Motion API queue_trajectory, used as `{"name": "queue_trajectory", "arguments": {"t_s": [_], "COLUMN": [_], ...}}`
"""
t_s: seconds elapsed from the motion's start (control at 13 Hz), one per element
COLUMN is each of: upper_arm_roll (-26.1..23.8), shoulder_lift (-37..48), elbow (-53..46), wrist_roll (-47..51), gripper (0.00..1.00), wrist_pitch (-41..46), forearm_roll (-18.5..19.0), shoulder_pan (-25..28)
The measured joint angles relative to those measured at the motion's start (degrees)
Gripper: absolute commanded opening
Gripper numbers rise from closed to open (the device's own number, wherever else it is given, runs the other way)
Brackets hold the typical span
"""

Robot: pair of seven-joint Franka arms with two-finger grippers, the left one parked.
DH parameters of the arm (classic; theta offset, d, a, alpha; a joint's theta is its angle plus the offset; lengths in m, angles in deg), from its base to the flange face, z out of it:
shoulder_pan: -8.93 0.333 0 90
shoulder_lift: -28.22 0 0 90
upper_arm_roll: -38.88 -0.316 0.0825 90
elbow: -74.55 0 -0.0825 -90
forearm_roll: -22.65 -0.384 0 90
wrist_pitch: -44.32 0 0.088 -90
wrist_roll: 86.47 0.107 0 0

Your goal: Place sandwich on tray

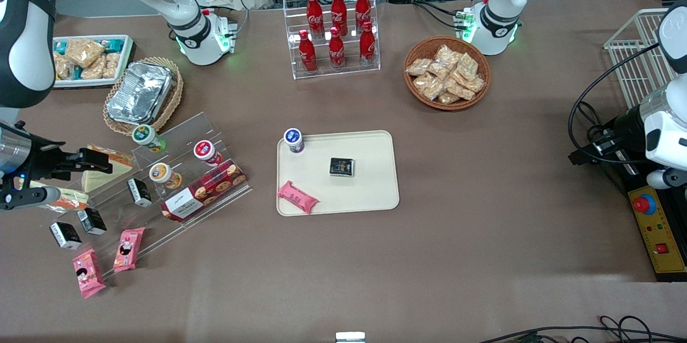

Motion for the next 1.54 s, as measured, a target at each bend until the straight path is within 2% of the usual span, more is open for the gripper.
{"name": "queue_trajectory", "arguments": {"t_s": [1.54], "upper_arm_roll": [0.53], "shoulder_lift": [0.66], "elbow": [0.01], "wrist_roll": [-0.27], "gripper": [0.98], "wrist_pitch": [0.20], "forearm_roll": [0.00], "shoulder_pan": [-1.63]}}
